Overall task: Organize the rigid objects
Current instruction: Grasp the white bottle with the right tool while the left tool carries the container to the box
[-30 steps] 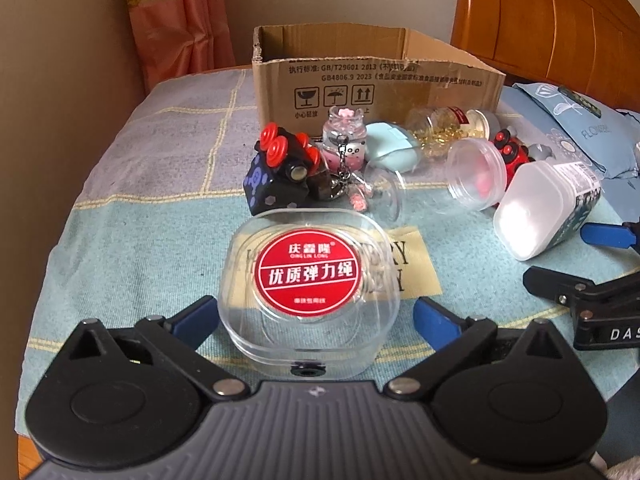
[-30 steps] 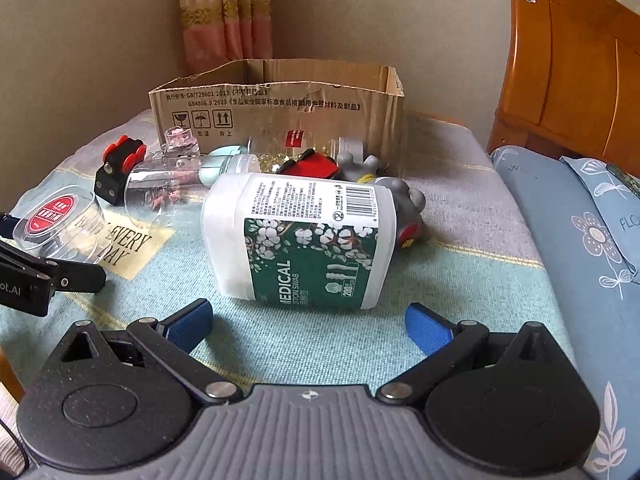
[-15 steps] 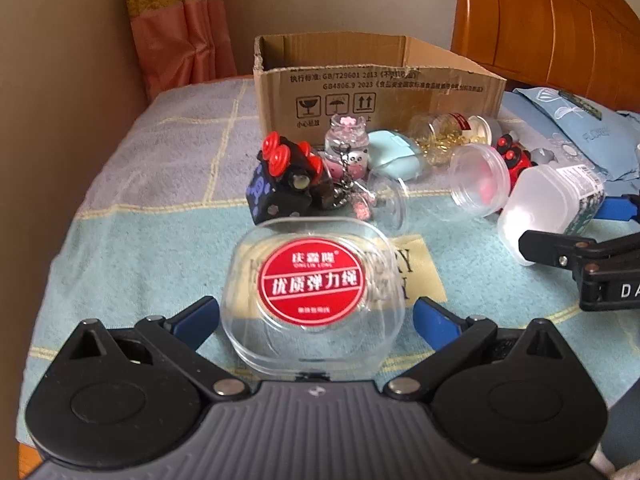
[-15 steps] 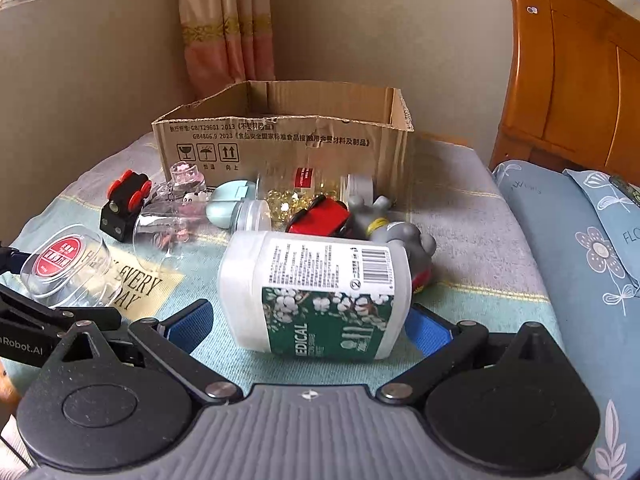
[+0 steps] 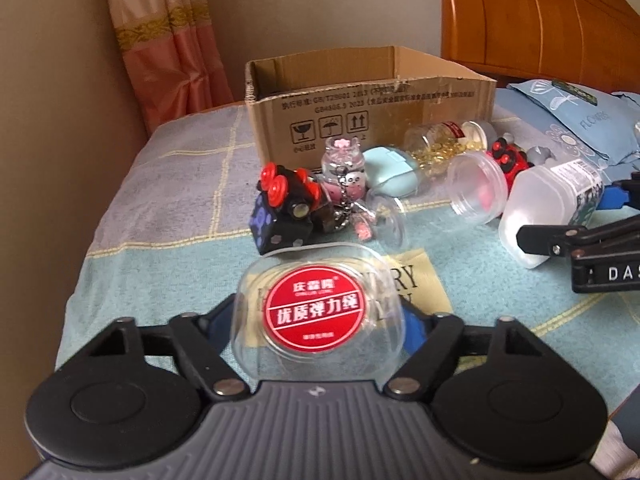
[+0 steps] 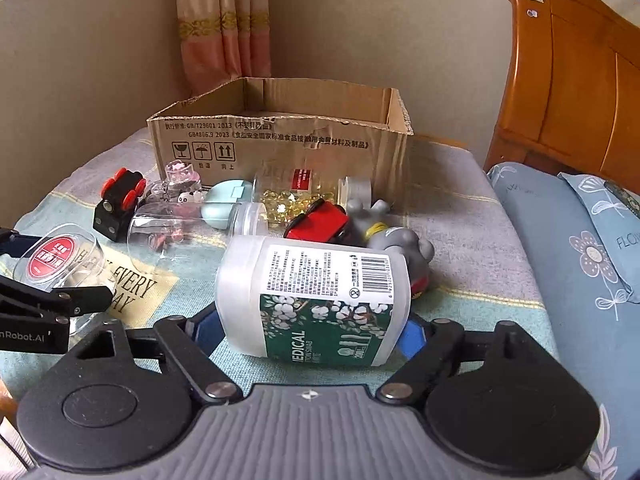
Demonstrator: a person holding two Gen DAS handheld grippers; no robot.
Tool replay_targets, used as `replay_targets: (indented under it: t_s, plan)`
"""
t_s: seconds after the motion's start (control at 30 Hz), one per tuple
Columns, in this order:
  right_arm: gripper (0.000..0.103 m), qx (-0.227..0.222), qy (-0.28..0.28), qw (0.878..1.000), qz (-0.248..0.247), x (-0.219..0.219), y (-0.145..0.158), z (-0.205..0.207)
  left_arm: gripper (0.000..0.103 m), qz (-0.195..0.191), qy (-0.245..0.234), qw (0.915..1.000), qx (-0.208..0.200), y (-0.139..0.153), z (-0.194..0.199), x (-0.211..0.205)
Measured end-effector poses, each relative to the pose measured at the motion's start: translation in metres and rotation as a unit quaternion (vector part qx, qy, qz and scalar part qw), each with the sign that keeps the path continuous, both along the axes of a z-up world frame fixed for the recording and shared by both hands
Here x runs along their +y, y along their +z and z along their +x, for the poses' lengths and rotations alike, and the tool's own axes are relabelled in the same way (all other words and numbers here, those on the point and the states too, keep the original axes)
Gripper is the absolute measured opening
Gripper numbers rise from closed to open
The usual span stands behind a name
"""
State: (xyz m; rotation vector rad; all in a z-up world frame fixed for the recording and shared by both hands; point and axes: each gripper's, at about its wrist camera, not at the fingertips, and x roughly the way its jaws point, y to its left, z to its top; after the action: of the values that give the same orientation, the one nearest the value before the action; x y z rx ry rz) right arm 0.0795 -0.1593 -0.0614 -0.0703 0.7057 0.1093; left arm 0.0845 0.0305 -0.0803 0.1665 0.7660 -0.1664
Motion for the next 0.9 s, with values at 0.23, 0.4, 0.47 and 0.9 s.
replay_targets:
  t_s: [0.23,0.4,0.47,0.9]
  plan:
    - [0.087,0.007,0.013,1.0,0.013,-0.006,0.01,-0.001,0.075,0.005,-0.014,0.9998,0.012,0.005,0.003,-0.001]
    - [0.087,0.012,0.027,0.999,0.014,-0.008,0.02,-0.003,0.075,0.004,-0.031,0.9994,0.016,0.016,0.004,0.001]
    - [0.087,0.013,0.033,0.999,0.018,-0.01,0.026,-0.003,0.075,0.004,-0.043,0.9989,0.016,0.023,0.004,0.002]
    - [0.087,-0.036,0.086,0.995,0.019,-0.013,0.094,0.025,0.075,0.002,-0.101,0.9949,0.009,0.09,0.067,-0.002]
